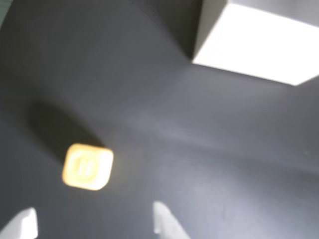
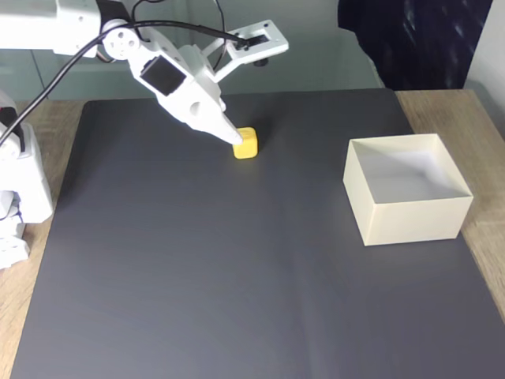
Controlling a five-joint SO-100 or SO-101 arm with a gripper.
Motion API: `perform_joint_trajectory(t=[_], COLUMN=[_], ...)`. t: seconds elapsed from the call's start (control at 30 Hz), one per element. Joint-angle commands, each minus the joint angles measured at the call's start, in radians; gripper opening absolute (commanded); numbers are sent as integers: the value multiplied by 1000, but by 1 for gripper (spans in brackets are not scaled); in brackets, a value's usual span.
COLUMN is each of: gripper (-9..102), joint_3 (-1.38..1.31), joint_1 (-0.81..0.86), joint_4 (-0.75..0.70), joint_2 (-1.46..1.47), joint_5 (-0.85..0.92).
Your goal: Grasp a cube block and put it in the white box.
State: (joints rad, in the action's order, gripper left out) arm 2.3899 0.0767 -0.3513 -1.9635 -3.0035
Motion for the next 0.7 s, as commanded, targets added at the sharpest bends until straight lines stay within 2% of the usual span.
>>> perform_joint_trajectory(t=[0.0,0.27,0.67], gripper=[31,30,30], joint_3=[-81,-206,-209], joint_1=[6,11,-54], joint_4=[23,54,140], joint_2=[49,238,365], joint_5=[8,17,49])
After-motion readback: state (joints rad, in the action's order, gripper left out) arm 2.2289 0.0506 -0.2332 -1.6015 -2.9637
